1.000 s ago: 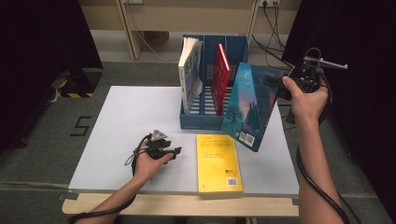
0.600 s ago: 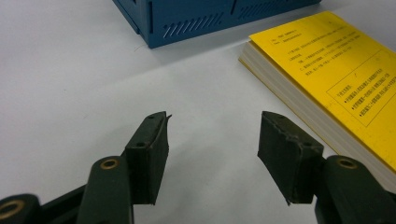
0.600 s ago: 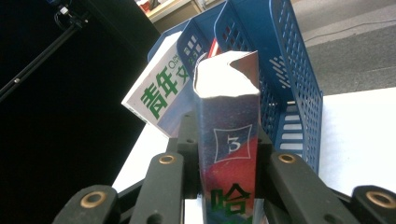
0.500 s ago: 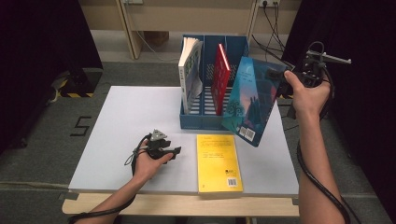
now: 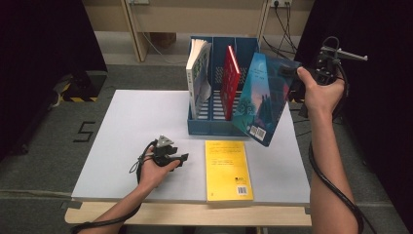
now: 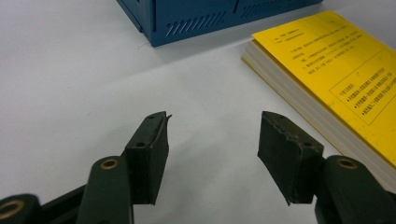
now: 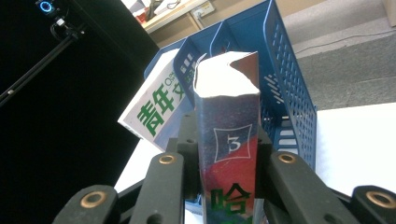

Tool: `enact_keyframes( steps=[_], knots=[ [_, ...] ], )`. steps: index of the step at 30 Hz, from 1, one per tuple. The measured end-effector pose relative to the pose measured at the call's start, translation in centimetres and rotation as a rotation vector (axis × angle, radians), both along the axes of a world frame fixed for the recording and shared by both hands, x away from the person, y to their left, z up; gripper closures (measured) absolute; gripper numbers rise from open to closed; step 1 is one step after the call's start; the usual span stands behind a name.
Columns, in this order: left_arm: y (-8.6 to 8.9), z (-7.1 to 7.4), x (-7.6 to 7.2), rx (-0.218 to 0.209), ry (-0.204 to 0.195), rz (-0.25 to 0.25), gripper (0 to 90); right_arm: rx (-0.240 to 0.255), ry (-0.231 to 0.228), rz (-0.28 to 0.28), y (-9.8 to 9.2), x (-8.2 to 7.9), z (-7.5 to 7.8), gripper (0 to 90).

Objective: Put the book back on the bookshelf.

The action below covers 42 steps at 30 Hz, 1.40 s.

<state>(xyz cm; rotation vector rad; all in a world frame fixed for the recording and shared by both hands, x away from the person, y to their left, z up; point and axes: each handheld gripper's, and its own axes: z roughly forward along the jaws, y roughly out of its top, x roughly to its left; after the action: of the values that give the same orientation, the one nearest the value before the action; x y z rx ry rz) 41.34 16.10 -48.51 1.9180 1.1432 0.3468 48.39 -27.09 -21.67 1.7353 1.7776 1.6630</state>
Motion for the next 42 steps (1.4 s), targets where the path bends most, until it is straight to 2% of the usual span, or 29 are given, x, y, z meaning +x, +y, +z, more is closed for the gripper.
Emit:
enact_keyframes(
  steps=[12,31,35,42],
  knots=[
    [0.2,-0.1,0.0,0.001,0.0,0.004,42.3,-0.005,-0.005,-0.017,0.1,1.1,0.0,74.8],
    [0.0,0.0,0.1,0.002,0.001,-0.002,42.4,0.013,0.001,-0.021,0.2,1.6,1.6,74.8],
    [-0.1,0.0,0.1,0.001,0.0,-0.002,42.4,0.009,-0.013,-0.029,0.2,1.8,1.6,74.8],
    [0.0,0.0,0.1,0.002,0.003,-0.006,42.4,0.01,-0.008,-0.037,0.3,2.4,1.3,74.8]
  ],
)
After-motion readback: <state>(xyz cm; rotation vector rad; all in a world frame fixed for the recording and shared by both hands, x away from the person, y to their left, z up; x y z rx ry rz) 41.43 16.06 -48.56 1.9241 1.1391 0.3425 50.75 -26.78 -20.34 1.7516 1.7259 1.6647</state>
